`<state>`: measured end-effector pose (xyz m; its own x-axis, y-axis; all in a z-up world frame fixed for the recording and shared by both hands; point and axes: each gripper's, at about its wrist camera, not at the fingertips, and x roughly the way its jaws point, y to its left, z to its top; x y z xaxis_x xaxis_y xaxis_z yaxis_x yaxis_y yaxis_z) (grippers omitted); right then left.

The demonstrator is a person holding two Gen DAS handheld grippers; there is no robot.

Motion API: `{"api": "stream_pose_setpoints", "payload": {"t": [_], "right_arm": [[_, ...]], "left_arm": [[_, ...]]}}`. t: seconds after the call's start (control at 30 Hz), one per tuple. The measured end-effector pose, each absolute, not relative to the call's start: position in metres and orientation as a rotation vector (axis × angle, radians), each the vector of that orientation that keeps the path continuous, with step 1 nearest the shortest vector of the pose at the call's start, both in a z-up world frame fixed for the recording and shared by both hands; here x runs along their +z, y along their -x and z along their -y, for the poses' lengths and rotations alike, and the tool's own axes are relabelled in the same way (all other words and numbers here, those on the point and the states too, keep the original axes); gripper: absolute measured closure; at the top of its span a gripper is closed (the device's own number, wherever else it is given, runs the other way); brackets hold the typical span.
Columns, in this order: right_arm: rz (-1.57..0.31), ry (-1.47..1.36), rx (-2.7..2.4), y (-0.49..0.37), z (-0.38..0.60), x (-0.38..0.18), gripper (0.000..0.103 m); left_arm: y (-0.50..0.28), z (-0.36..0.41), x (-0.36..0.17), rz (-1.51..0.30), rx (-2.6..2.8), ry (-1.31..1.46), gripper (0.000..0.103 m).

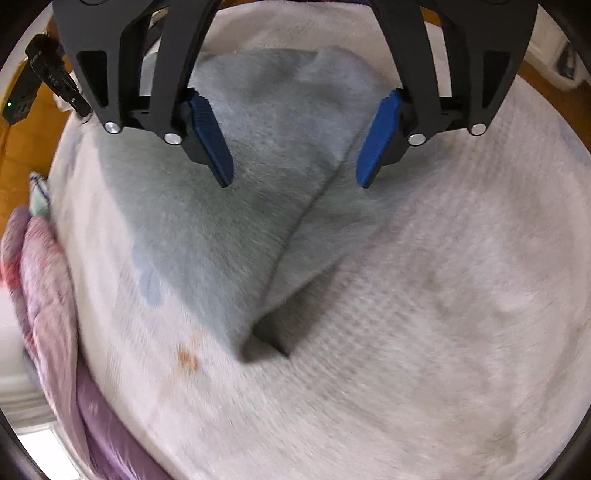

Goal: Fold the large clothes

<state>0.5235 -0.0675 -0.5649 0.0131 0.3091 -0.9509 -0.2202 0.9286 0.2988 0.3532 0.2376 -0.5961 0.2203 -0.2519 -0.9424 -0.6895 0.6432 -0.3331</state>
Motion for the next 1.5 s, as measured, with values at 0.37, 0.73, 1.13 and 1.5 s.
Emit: {"api": "stream_pose_setpoints", "payload": {"t": [0.37,0.73,1.13,1.5], "right_arm": [[-1.611,-0.038,0.322,-0.537,-0.06,-0.624,0.102],[-1.613,-0.119,0.262,-0.511,-0.053,-0.629,0.102],[-1.719,-0.22,0.257,-0.443,-0.039,-0.679,0.103],[-1.683,-0.167,0.276,-0.429,-0.05,-0.677,0.103]], "left_arm": [[-0.312,-0.28,-0.609,-1.415,0.305,0.924,0.032],[-0.306,-0.276,-0.635,-1.431,0.17,0.959,0.026],[-0.251,-0.271,-0.639,-1.403,0.257,1.162,0.026],[-0.341,-0.306,-0.639,-1.404,0.048,1.016,0.026]]}}
